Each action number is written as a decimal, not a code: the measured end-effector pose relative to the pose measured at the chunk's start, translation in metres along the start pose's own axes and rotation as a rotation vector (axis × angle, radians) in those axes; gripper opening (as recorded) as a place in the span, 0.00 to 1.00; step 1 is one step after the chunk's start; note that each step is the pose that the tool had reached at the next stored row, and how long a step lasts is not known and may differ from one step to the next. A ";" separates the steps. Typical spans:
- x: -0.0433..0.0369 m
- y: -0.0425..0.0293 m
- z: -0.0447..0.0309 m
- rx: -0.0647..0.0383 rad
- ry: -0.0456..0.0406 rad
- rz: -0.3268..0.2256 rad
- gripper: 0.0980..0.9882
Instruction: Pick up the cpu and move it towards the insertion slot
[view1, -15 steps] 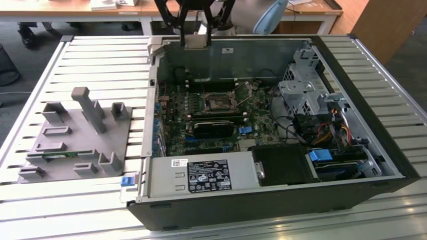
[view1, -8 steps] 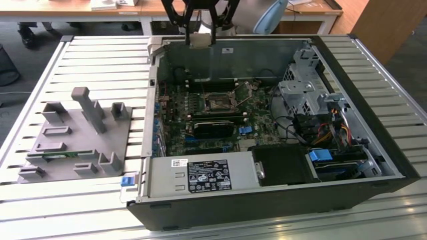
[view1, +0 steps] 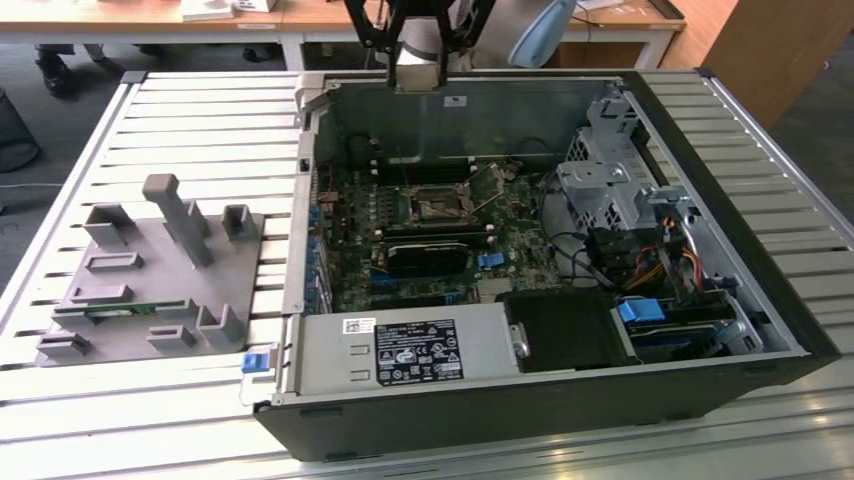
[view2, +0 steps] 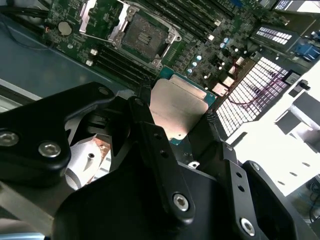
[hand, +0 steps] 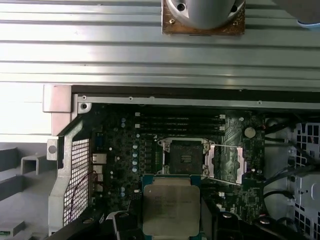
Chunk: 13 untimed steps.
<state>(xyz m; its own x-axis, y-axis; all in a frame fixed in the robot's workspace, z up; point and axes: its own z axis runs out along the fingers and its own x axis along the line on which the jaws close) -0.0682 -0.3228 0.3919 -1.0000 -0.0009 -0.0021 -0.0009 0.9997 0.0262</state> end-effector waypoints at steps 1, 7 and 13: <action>-0.0025 0.0010 0.0004 0.000 -0.0001 0.000 0.50; -0.0138 0.0071 0.0022 0.000 0.0000 0.000 0.50; -0.0244 0.0082 0.0039 0.000 -0.0001 0.001 0.50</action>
<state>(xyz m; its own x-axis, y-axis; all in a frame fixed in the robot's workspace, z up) -0.0439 -0.3146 0.3883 -1.0000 -0.0001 -0.0021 -0.0002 0.9997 0.0263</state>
